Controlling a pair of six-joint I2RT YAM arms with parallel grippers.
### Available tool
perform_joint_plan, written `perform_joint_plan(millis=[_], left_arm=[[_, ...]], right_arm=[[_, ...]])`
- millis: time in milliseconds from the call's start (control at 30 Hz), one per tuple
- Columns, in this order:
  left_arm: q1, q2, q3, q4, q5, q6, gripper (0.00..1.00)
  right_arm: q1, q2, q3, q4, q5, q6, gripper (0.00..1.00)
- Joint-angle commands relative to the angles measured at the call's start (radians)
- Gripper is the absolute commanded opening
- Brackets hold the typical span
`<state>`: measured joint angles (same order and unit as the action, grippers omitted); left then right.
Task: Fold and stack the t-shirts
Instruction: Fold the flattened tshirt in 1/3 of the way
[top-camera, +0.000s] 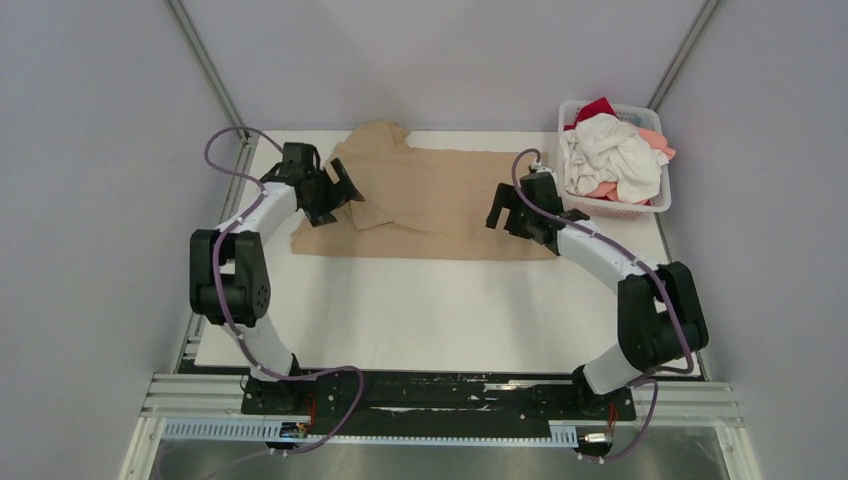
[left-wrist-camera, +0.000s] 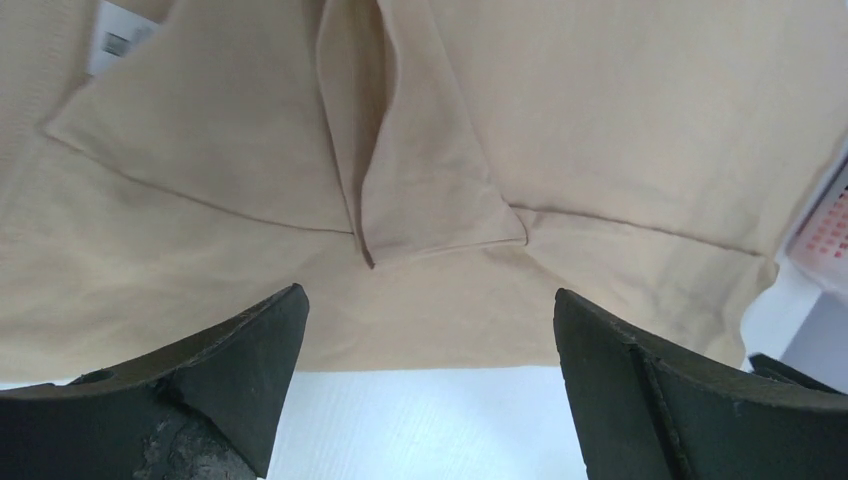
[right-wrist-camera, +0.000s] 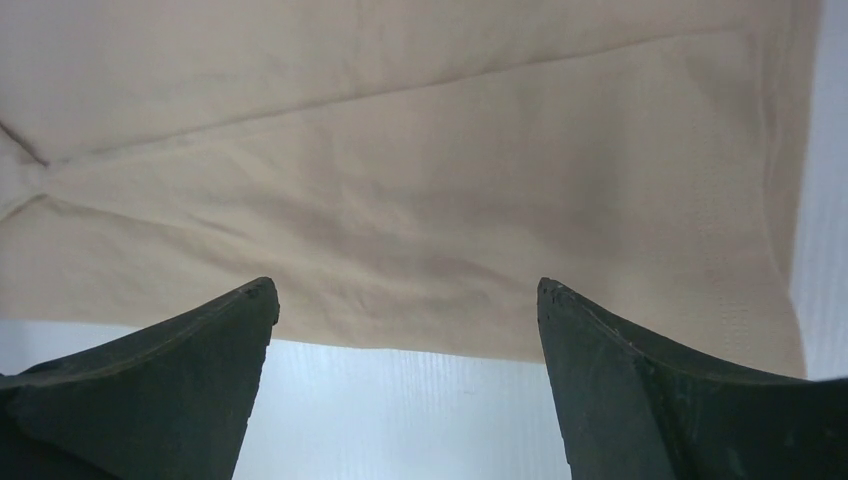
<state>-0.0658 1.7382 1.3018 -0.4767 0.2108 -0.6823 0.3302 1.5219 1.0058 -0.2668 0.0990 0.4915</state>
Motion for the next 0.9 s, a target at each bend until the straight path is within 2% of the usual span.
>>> perform_joint_plan(millis=[0,133,533,867], left_arm=[[0.004,0.076,-0.028,0.140,0.160,-0.022,1.00],[0.002,0.154,-0.011,0.205,0.249,-0.047,1.00],[-0.007,0.255,0.031,0.241,0.265,-0.077,1.00],[-0.027,0.323,0.153,0.261,0.306,-0.115,1.00]], right_arm=[[0.005,0.086,-0.018,0.070,-0.082,-0.020,1.00],[0.004,0.142,-0.006,0.076,-0.072,-0.014,1.00],[0.002,0.201,-0.020,0.075,-0.022,-0.042,1.00],[0.001,0.216,-0.010,0.075,-0.017,-0.047,1.00]])
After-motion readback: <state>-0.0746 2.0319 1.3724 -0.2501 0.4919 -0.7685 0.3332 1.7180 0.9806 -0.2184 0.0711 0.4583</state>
